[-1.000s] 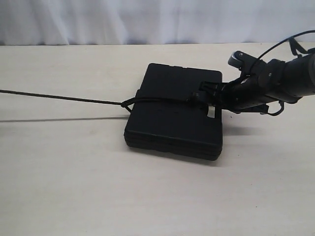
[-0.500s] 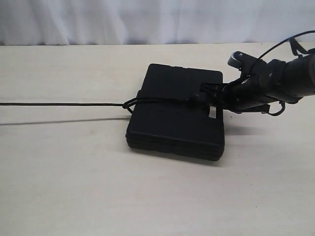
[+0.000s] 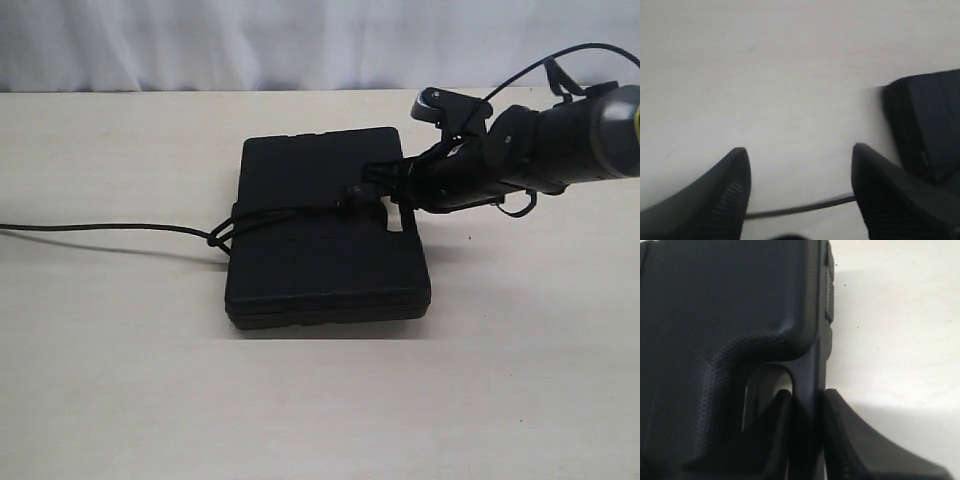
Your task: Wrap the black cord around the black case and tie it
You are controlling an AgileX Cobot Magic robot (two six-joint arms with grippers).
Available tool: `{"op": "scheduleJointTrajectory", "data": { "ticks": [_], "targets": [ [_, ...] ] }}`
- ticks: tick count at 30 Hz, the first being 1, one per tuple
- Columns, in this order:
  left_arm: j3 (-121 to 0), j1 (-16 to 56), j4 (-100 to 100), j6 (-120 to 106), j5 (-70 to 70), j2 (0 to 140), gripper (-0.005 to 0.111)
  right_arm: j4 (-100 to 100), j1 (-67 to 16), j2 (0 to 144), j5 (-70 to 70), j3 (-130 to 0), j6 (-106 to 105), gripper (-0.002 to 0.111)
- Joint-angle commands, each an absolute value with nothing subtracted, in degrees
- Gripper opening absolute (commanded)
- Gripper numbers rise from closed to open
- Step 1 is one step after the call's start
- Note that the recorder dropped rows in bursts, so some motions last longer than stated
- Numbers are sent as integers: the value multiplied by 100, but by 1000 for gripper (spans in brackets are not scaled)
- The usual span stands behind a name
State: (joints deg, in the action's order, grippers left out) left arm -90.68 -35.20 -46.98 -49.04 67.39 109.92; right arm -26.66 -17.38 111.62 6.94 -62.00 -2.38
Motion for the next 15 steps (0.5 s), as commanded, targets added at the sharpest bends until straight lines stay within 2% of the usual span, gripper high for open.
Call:
{"op": "scheduleJointTrajectory", "data": {
  "ticks": [1,5,10,12,15],
  "targets": [
    [-8892,-2555,-4843,-6502,6996,10968,56,-2763,-1746,11114,584,-6315,-332,4],
    [-8532,-1363,-3940,-7669,6996,11067,54,-2763,-1746,11114,609,-6315,-428,4],
    [-8189,2,-2827,-8261,6720,11195,38,-2743,-1746,11114,633,-6315,-670,4],
    [-8072,437,-2306,-8377,6435,11256,34,-2743,-1746,11114,701,-6315,-683,4],
    [-7962,852,-1744,-8377,6133,11376,33,-2743,-1746,11114,747,-6315,-683,4]
  ]
}}
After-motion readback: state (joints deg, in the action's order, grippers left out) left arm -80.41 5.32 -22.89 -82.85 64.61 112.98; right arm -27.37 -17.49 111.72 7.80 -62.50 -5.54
